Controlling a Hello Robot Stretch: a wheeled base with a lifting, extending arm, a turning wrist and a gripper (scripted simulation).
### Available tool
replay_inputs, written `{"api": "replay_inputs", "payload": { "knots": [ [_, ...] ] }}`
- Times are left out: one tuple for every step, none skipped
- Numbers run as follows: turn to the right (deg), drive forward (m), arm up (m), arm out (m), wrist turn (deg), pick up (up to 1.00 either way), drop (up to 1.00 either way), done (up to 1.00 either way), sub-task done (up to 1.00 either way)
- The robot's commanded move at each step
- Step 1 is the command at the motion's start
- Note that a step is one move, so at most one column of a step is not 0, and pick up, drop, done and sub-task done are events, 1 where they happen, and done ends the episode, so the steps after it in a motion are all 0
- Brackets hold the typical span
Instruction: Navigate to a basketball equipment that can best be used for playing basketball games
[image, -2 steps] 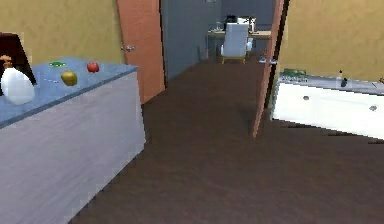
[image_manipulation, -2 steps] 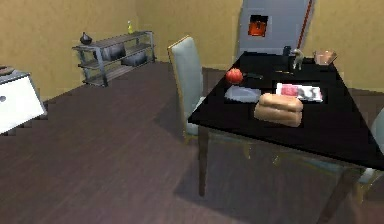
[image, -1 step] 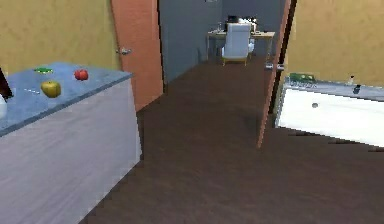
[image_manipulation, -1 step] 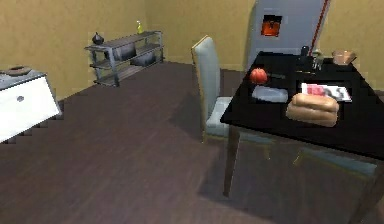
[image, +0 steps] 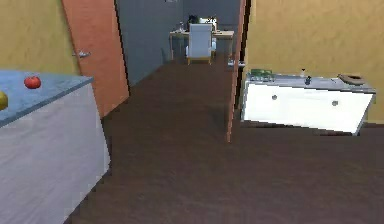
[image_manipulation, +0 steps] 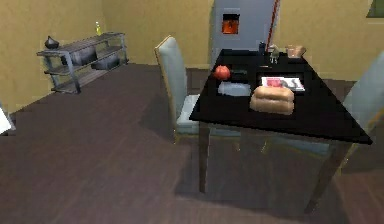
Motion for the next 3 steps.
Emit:
{"api": "replay_inputs", "payload": {
  "knots": [
    [0.0, 1.00, 0.00, 0.00, 0.0, 0.00, 0.00, 0.00, 0.00],
    [0.0, 0.85, 0.00, 0.00, 0.0, 0.00, 0.00, 0.00, 0.00],
    [9.0, 0.00, 0.00, 0.00, 0.0, 0.00, 0.00, 0.00, 0.00]
  ]
}}
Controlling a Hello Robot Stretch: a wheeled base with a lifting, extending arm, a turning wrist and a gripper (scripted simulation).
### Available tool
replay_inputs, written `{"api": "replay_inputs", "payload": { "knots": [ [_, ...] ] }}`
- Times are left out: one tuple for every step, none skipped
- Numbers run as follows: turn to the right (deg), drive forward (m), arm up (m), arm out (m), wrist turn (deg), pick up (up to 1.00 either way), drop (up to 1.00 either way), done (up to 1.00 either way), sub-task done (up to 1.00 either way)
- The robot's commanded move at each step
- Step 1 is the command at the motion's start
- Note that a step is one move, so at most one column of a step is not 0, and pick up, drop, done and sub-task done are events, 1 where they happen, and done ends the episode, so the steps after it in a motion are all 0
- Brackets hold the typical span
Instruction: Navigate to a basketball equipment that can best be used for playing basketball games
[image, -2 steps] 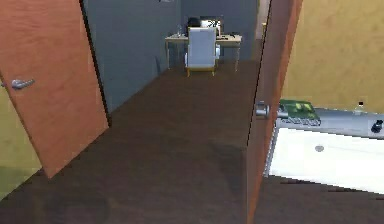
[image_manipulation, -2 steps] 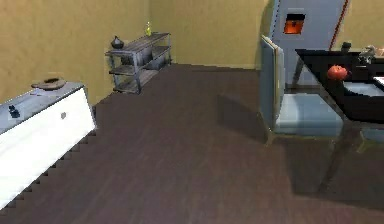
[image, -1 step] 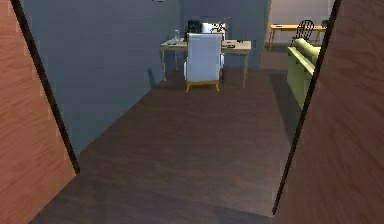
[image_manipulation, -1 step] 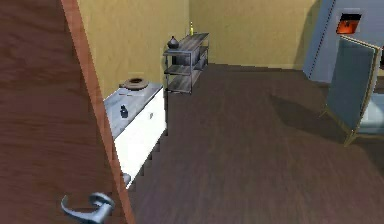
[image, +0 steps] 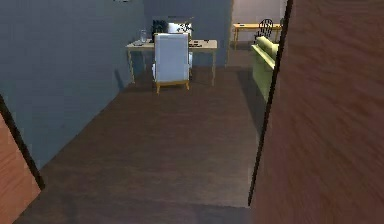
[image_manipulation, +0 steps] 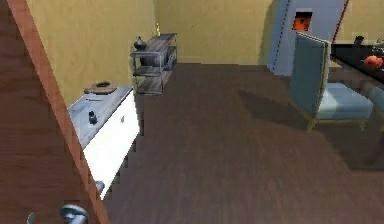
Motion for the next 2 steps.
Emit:
{"api": "replay_inputs", "payload": {
  "knots": [
    [0.0, 1.00, 0.00, 0.00, 0.0, 0.00, 0.00, 0.00, 0.00],
    [9.0, 0.00, 0.00, 0.00, 0.0, 0.00, 0.00, 0.00, 0.00]
  ]
}}
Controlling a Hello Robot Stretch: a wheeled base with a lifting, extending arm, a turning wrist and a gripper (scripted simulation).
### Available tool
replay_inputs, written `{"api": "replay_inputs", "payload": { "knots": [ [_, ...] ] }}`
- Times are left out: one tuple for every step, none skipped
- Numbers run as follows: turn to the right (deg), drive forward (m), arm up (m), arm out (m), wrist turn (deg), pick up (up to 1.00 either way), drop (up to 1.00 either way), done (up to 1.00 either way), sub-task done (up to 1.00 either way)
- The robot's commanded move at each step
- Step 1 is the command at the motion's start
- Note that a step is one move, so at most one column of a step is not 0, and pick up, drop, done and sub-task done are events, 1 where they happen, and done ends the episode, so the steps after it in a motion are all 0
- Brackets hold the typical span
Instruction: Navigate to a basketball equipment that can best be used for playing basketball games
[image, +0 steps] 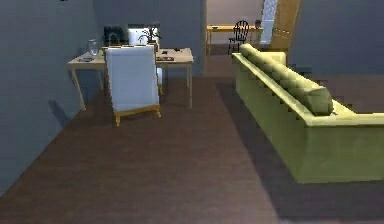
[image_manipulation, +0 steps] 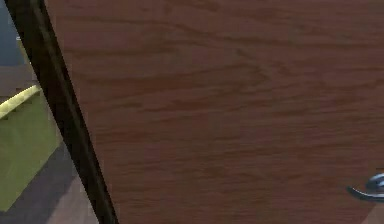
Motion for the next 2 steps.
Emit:
{"api": "replay_inputs", "payload": {
  "knots": [
    [0.0, 0.35, 0.00, 0.00, 0.0, 0.00, 0.00, 0.00, 0.00],
    [24.0, 0.00, 0.00, 0.00, 0.0, 0.00, 0.00, 0.00, 0.00]
  ]
}}
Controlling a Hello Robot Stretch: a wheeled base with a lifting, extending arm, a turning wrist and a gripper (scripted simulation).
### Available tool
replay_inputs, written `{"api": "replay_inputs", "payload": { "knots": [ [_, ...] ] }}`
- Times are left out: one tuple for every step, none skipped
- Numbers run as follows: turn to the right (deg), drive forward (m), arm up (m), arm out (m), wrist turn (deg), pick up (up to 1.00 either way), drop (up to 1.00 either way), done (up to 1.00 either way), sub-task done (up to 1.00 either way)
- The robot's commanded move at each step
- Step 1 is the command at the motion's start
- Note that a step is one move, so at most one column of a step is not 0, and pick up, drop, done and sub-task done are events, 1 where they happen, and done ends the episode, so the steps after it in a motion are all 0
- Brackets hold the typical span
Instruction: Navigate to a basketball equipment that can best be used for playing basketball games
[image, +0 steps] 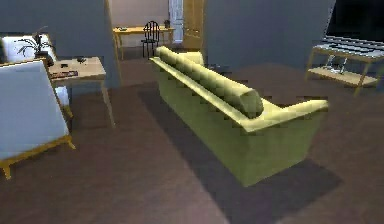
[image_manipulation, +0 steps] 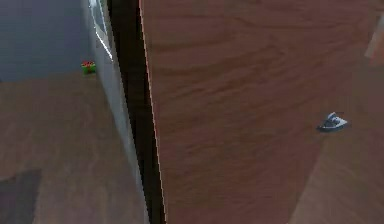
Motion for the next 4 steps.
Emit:
{"api": "replay_inputs", "payload": {
  "knots": [
    [0.0, 0.40, 0.00, 0.00, 0.0, 0.00, 0.00, 0.00, 0.00],
    [45.0, 0.00, 0.00, 0.00, 0.0, 0.00, 0.00, 0.00, 0.00],
    [12.0, 0.00, 0.00, 0.00, 0.0, 0.00, 0.00, 0.00, 0.00],
    [0.0, 1.00, 0.00, 0.00, 0.0, 0.00, 0.00, 0.00, 0.00]
  ]
}}
